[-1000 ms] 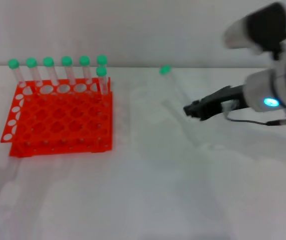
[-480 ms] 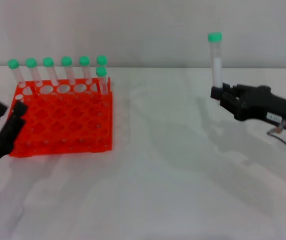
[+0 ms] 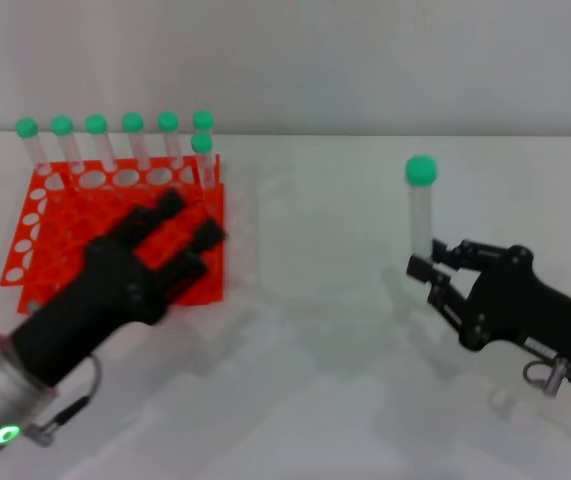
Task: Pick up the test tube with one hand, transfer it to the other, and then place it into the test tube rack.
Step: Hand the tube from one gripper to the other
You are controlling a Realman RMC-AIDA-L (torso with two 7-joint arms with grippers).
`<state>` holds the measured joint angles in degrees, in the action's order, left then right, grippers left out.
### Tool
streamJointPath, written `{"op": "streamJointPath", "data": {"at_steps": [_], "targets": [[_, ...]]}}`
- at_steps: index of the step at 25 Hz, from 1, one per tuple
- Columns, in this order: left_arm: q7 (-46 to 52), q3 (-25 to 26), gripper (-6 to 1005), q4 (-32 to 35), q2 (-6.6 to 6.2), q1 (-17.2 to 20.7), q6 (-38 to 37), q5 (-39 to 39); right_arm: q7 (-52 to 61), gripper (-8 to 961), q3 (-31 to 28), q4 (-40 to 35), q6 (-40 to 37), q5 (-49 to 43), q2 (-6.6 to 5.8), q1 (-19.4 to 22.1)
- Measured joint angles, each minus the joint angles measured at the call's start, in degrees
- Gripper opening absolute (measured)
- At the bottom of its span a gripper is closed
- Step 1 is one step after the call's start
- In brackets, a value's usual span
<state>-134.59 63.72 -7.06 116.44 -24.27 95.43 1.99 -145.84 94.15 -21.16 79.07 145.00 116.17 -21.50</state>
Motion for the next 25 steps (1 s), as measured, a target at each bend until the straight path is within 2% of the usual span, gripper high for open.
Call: {"op": "streamJointPath", "data": {"at_steps": [4, 9, 14, 25], "targets": [[0.22, -0.02, 695, -1.41, 1.18, -3.42, -1.06, 6.45, -1.94, 178, 3.18, -0.06, -0.06, 0.26, 0.02, 0.05], [0.46, -0.01, 661, -5.49, 2.36, -5.41, -5.87, 12.62, -2.21, 178, 5.42, -0.17, -0.75, 0.49, 0.02, -0.22], [1.03, -0.03, 627, -10.98, 2.66, -5.27, -12.26, 15.46, -2.21, 178, 6.63, -0.2, -0.87, 0.55, 0.02, -0.16], [1.09, -1.37, 552, -15.9, 2.83, -5.16, -19.21, 15.57, -2.25, 177, 7.96, -0.14, -1.32, 0.74, 0.02, -0.15]]}}
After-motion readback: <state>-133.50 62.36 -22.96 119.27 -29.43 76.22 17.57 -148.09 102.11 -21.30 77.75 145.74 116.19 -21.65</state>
